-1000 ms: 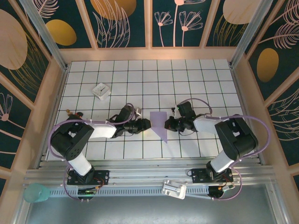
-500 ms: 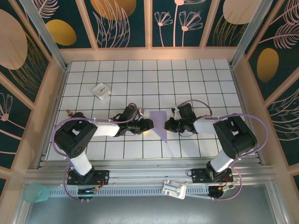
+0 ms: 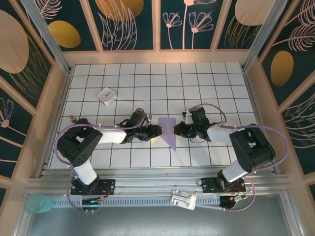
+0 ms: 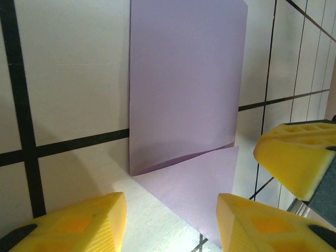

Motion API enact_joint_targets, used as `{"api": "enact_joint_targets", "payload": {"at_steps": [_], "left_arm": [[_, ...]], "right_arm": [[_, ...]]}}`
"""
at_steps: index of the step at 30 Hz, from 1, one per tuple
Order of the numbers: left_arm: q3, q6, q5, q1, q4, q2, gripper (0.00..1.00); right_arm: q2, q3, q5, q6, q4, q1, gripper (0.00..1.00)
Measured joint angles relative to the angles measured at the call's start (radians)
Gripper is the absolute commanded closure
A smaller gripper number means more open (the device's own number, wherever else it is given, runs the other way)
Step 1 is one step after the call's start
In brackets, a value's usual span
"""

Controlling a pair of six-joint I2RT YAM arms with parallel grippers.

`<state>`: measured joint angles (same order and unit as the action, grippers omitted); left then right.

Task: Fold a paper plane with a square sheet of paper (pick it up from the middle)
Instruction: Fourth fold the wing at the center of the table.

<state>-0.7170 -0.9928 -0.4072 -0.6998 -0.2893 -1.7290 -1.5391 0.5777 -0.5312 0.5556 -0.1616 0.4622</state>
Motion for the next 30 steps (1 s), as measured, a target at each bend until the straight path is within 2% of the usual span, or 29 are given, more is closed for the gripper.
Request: {"api": "enact_joint_targets", "payload": {"at_steps": [8, 30], "left_arm": [[-0.003, 0.001, 0.000, 0.000, 0.006, 0.000, 0.50], [-0.063, -0.009, 0.008, 0.000, 0.024, -0.045, 0.49]], "right_arm": [[-0.076, 0.005, 0.000, -0.001, -0.005, -0.012, 0.96], [-0.085, -0.005, 0.000, 0.000, -0.045, -0.016, 1.00]]}}
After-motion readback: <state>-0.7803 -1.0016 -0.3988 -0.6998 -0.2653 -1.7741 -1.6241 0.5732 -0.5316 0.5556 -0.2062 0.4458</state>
